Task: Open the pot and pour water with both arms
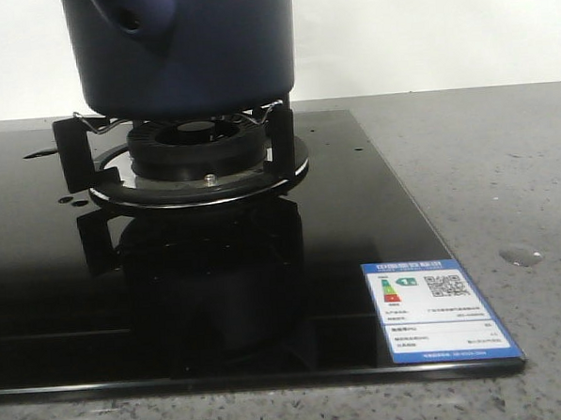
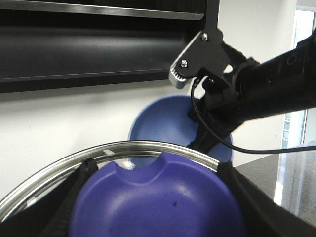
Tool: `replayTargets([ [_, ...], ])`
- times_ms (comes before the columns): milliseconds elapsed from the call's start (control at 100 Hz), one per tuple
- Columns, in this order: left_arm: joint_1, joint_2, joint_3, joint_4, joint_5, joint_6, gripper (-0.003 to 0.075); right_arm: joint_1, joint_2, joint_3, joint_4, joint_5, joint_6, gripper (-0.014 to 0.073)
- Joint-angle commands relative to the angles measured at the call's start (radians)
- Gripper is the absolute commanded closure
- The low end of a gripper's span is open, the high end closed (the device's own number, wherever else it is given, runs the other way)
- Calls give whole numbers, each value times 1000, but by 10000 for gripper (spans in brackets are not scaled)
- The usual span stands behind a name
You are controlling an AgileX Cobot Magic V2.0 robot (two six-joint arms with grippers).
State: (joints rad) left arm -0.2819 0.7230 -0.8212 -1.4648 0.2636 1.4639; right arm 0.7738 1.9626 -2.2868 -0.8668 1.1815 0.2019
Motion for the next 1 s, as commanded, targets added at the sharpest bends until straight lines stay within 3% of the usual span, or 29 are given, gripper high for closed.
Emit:
replayTargets([
  [0, -9, 7, -34, -28, -15, -4, 531, -42, -73, -59, 100, 18, 12, 634],
  [160, -45, 35, -34, -28, -13, -4, 531, -197, -79, -162, 437, 133, 10, 634],
  [290, -71, 64, -36, -30, -11, -4, 531, -343, -125, -176, 685, 134, -9, 634],
  [460, -73, 125, -76, -30, 15, -4, 531, -498, -198, -108, 845, 134, -52, 634],
  [740, -134, 287, -187, -30, 18, 3, 531, -648, -420, 330, 900, 130, -125, 636],
  [990, -151, 438, -257, -35, 38, 20, 531, -833, -659, 827, 1025, -18, -221, 636],
])
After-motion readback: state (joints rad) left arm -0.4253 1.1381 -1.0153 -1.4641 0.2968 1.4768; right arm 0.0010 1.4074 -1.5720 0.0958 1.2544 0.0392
